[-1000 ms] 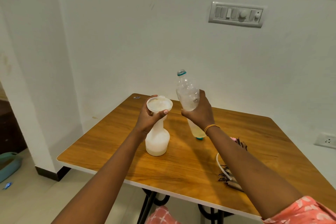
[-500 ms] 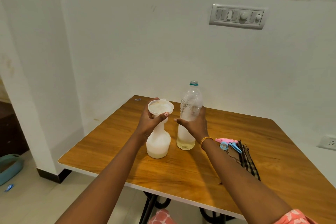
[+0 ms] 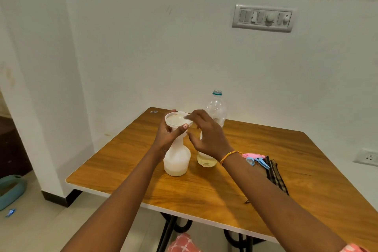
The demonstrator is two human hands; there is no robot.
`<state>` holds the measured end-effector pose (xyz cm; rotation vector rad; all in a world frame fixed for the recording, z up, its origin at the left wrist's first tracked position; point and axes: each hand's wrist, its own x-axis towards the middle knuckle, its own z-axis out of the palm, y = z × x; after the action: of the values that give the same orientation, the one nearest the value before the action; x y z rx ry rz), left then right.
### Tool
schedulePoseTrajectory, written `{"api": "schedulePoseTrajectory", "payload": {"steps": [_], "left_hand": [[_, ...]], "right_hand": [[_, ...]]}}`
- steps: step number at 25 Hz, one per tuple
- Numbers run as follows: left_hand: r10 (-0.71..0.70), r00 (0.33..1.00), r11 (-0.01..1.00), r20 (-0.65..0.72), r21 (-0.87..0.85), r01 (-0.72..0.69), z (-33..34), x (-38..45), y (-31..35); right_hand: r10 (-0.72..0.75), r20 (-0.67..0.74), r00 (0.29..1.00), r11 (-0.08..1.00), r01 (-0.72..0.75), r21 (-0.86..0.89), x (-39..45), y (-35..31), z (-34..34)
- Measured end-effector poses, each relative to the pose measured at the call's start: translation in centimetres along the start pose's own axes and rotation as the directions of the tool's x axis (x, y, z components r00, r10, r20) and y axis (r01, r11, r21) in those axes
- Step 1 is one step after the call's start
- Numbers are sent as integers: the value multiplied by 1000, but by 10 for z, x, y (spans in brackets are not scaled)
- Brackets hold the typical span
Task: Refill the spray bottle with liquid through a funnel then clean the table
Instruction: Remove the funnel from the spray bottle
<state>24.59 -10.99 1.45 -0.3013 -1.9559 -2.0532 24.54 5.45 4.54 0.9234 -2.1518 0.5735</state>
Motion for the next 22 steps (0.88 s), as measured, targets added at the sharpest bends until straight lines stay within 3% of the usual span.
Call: {"api": "schedulePoseTrajectory", "payload": {"steps": [2, 13, 22], "left_hand": [[-13, 1000, 1000, 15, 13, 13, 0, -2, 2], [-79, 996, 992, 48, 105, 74, -3, -8, -7], [-147, 989, 970, 32, 198, 138, -4, -12, -20]], "right_hand": [[-16, 70, 997, 1000, 14, 24, 3, 1, 3], [-2, -50, 999, 998, 6, 68, 13, 2, -4], [-19, -32, 999, 998, 21, 62, 12, -4, -4]]}}
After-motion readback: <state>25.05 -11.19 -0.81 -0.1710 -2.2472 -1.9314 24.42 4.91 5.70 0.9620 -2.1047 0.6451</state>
